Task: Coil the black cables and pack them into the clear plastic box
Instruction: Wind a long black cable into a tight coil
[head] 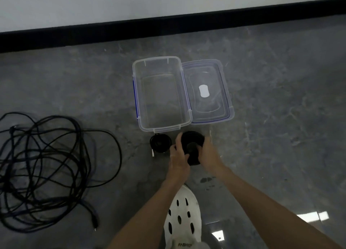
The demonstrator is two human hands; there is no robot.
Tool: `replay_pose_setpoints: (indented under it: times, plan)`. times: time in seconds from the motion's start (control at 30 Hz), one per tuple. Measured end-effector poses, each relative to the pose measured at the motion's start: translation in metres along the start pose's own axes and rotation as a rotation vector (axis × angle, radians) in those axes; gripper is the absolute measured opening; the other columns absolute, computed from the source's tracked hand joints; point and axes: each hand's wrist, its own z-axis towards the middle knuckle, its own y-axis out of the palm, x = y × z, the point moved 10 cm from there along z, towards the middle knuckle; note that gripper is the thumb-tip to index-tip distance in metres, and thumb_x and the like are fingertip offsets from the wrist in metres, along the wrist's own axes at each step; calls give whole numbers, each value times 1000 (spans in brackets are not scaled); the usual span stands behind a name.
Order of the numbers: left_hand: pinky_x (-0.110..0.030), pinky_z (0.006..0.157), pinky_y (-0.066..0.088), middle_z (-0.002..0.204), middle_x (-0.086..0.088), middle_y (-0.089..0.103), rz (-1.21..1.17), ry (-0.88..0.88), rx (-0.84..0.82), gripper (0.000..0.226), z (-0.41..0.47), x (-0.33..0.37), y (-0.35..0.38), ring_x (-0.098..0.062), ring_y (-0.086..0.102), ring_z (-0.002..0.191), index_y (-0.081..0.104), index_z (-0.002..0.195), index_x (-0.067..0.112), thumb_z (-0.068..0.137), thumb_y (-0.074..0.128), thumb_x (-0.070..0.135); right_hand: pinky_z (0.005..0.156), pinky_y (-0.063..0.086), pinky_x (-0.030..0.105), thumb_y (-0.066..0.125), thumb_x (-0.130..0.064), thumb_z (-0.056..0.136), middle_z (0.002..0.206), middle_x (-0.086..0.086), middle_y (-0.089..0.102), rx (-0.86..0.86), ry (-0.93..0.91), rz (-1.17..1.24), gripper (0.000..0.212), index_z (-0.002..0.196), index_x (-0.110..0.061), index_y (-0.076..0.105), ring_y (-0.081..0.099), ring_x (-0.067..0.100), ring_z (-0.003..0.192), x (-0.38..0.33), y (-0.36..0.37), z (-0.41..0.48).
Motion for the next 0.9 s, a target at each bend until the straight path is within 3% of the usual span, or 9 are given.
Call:
replay_pose_setpoints:
  times: [0.07, 0.17, 0.27, 0.4, 0.57, 0.8, 0.9]
  plan:
    - [-29, 98, 40, 148, -17, 29, 125, 18, 20, 73, 1, -6, 2, -30, 45, 127, 12, 154, 19, 95, 51, 0, 79, 47, 40, 43, -16, 99, 112, 24, 57, 1, -28, -89, 33, 127, 0, 34, 58, 37, 98, -5, 7, 5]
    - [-37, 103, 41, 155, -19, 21, 309, 22, 89, 73, -5, -11, 0, -35, 45, 129, 12, 153, 9, 96, 57, 16, 69, 46, 39, 41, -16, 99, 111, 24, 58, 23, -107, -171, 21, 115, -3, 37, 59, 34, 91, -14, 13, 11]
    - [-42, 98, 49, 146, -26, 39, 559, 189, 170, 90, -15, 0, 0, -38, 53, 124, 31, 145, -4, 77, 79, 31, 64, 36, 33, 38, -14, 101, 109, 26, 57, 12, -116, -205, 18, 113, -2, 39, 56, 34, 87, -18, 13, 18]
    - [-38, 100, 47, 142, -24, 48, 813, 371, 176, 95, -11, 17, 6, -33, 52, 128, 44, 138, -6, 65, 84, 40, 67, 38, 33, 45, -15, 98, 113, 27, 55, -17, -231, -336, 30, 123, -1, 38, 58, 39, 95, -27, 13, 20]
    - [-34, 94, 51, 138, -25, 51, 858, 307, 60, 102, 7, 6, 16, -32, 56, 123, 48, 135, -8, 55, 91, 38, 72, 42, 33, 43, -23, 100, 115, 24, 52, -55, -239, -283, 30, 126, -9, 37, 56, 36, 98, -26, 14, 24]
    - [-32, 96, 51, 143, -25, 46, 892, 316, 28, 108, 13, -2, 24, -31, 52, 128, 36, 138, -8, 59, 87, 45, 101, 43, 44, 45, -28, 100, 139, 26, 27, -35, -313, -374, 67, 152, -5, 8, 40, 40, 125, -20, 7, 3]
    - [-34, 102, 47, 146, -26, 40, 889, 342, 65, 99, 10, 1, 24, -33, 46, 133, 35, 140, -9, 64, 86, 29, 112, 34, 47, 58, -31, 94, 152, 29, 16, -23, -473, -485, 84, 151, -1, 4, 22, 41, 141, -22, 5, -18]
